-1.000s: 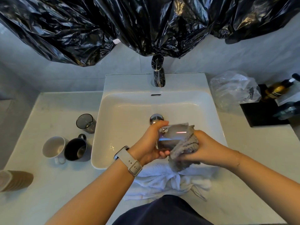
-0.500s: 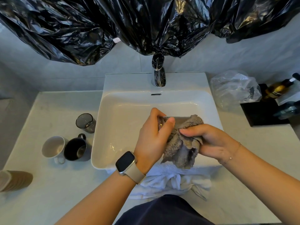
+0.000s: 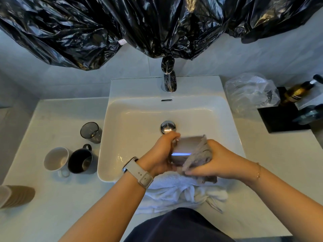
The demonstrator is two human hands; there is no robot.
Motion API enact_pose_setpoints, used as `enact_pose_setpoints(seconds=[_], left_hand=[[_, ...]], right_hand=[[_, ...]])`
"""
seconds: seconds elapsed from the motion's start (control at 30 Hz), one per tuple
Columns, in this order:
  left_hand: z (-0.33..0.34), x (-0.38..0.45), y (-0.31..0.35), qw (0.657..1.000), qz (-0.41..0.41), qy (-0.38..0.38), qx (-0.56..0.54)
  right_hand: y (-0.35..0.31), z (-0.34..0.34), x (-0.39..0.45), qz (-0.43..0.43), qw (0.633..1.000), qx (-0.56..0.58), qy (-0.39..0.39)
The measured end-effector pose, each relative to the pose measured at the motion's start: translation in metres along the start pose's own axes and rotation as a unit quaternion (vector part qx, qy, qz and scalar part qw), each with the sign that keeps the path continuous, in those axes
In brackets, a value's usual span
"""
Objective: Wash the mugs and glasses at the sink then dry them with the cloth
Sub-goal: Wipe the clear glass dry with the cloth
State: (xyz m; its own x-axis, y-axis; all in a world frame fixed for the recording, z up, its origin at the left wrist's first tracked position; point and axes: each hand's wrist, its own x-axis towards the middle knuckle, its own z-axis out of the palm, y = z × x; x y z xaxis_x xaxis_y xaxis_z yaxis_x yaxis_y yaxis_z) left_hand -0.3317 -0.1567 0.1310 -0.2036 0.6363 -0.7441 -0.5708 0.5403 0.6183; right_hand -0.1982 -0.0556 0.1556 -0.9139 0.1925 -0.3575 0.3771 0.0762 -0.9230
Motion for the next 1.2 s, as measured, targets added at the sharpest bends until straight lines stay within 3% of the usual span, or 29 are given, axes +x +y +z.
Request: enact_pose_setpoints(seconds=[0.1,0.2,0.27,0.3,0.37,0.4,0.47,0.53,0.6,0.7,0.8,0.87,0.97,1.07,1.2], left_hand=[[0.003,-0.002,-0.006,0.999,-0.02,0.012,-0.039],[0.004,0.001,-0.009,0.997,0.06,0.045,-0.02],[0.004,-0.002,-0.009,0.986,0.145,0.077,0.003],[0.002,-0.002,-0.01,0.972,0.21,0.1,0.043],[-0.003,-0.003,-0.016,0.911,0.339,0.136,0.19],[-0.007,-0.004,-0.018,0.882,0.382,0.14,0.239],[-0.013,-0.005,-0.019,0.864,0.425,0.124,0.24],[-0.02,-0.005,-0.017,0.88,0.415,0.097,0.209],[-0.024,-0.007,-0.01,0.93,0.328,0.056,0.156],[-0.021,-0.015,0.001,0.978,0.192,-0.011,0.08],[-0.01,-0.016,0.005,0.984,0.175,0.025,0.028],[-0.002,-0.014,-0.001,0.965,0.24,0.09,0.06],[0.002,-0.008,-0.018,0.906,0.33,0.156,0.216],[0.003,-0.002,-0.032,0.893,0.354,0.143,0.241],[-0.002,0.002,-0.041,0.827,0.439,0.157,0.316]], right_hand=[[-0.003,0.001,0.0,0.006,0.999,-0.051,-0.003],[-0.001,0.003,0.003,0.017,0.995,0.086,0.038],[0.0,0.001,0.01,0.06,0.971,0.23,0.02],[0.0,-0.001,0.014,0.098,0.942,0.322,-0.012],[-0.004,-0.003,0.022,0.142,0.879,0.449,-0.069],[-0.004,-0.004,0.025,0.14,0.868,0.47,-0.076],[-0.004,-0.002,0.027,0.113,0.882,0.453,-0.066],[-0.003,0.005,0.024,0.048,0.934,0.353,-0.023],[-0.003,0.014,0.018,-0.032,0.98,0.185,0.059],[-0.002,0.027,0.009,-0.088,0.987,0.079,0.106],[-0.004,0.032,0.005,-0.089,0.985,0.088,0.122],[-0.006,0.027,0.006,-0.038,0.976,0.179,0.114],[0.002,0.015,0.009,0.11,0.881,0.457,0.052],[0.006,0.015,0.006,0.132,0.865,0.484,0.02],[0.01,0.008,0.004,0.12,0.836,0.535,0.001]])
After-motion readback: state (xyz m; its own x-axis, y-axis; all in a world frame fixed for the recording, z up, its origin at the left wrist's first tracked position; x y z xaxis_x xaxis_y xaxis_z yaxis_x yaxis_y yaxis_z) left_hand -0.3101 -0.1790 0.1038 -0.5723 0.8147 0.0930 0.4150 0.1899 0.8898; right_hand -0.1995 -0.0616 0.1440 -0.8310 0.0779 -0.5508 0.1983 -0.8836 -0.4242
